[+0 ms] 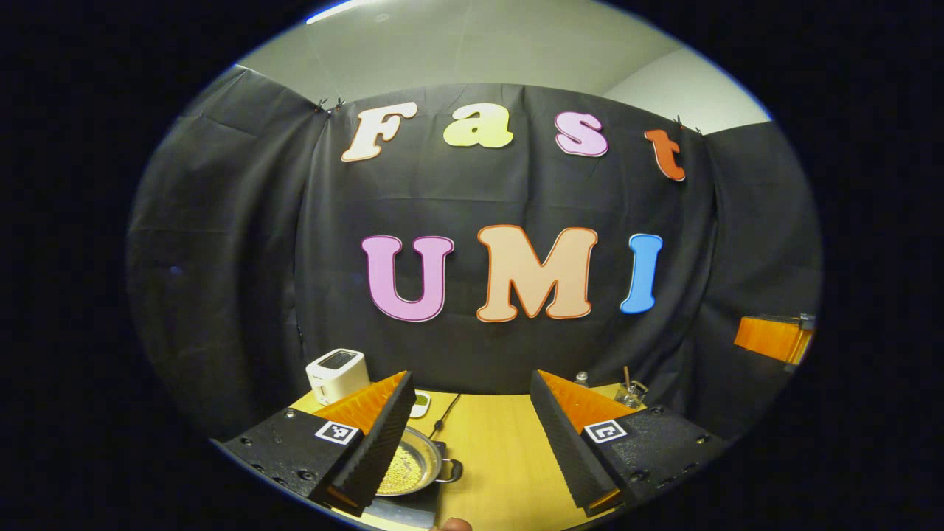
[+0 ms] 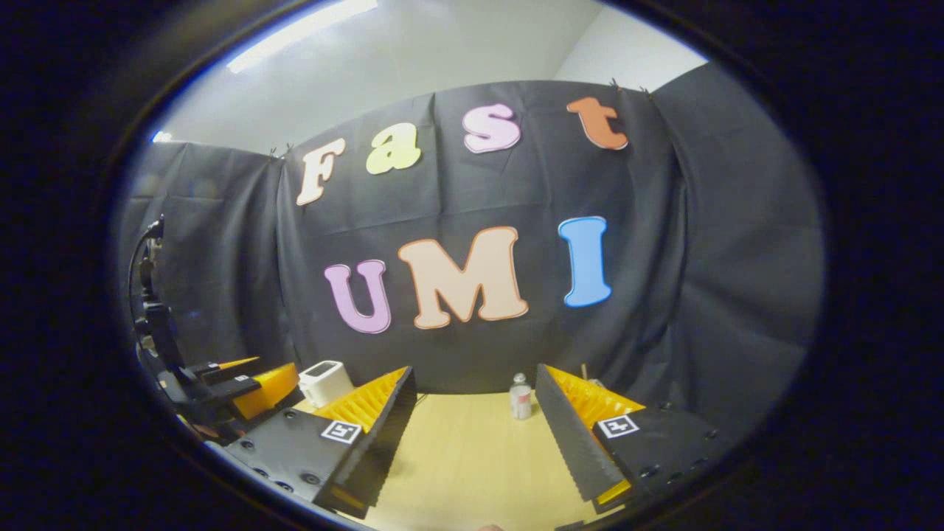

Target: First push the handle of the pot to place it horizontally, then grasp the pot with both hands and set it on the induction cooktop.

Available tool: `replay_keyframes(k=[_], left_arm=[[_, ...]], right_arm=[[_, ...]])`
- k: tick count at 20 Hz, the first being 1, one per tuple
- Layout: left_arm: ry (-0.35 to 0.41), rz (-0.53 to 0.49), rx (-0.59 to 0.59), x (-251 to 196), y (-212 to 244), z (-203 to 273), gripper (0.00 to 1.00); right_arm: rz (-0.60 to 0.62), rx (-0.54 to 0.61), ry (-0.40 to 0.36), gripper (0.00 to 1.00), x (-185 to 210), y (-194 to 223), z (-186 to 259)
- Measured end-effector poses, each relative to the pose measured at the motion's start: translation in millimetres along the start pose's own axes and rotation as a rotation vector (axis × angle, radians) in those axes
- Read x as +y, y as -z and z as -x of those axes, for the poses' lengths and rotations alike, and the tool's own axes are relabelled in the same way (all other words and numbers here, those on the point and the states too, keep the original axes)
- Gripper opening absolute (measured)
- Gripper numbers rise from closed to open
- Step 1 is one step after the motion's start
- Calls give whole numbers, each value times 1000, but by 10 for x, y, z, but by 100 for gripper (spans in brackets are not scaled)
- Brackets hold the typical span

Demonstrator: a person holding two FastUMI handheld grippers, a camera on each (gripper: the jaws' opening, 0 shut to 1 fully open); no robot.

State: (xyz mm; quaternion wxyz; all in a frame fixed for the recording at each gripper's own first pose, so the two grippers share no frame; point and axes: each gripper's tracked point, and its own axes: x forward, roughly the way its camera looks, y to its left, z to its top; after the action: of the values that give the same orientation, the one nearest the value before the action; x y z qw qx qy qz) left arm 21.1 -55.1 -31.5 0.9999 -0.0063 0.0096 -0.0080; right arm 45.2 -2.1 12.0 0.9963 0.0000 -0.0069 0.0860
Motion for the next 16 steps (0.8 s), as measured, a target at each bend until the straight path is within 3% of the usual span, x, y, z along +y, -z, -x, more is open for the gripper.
replay_keyframes(k=[6, 11, 15, 16], left_arm=[[29, 55, 19, -228, 134, 87, 94], [35, 51, 8, -269, 118, 107, 96], [46, 41, 18, -292, 158, 145, 93], [47, 41, 17, -296, 158, 147, 96]], right_arm=[[18, -19, 17, 92, -207, -57, 167], [3, -18, 0, 92, -200, -44, 210], [9, -8, -4, 92, -199, 8, 228], [9, -4, -8, 92, -182, 6, 230]])
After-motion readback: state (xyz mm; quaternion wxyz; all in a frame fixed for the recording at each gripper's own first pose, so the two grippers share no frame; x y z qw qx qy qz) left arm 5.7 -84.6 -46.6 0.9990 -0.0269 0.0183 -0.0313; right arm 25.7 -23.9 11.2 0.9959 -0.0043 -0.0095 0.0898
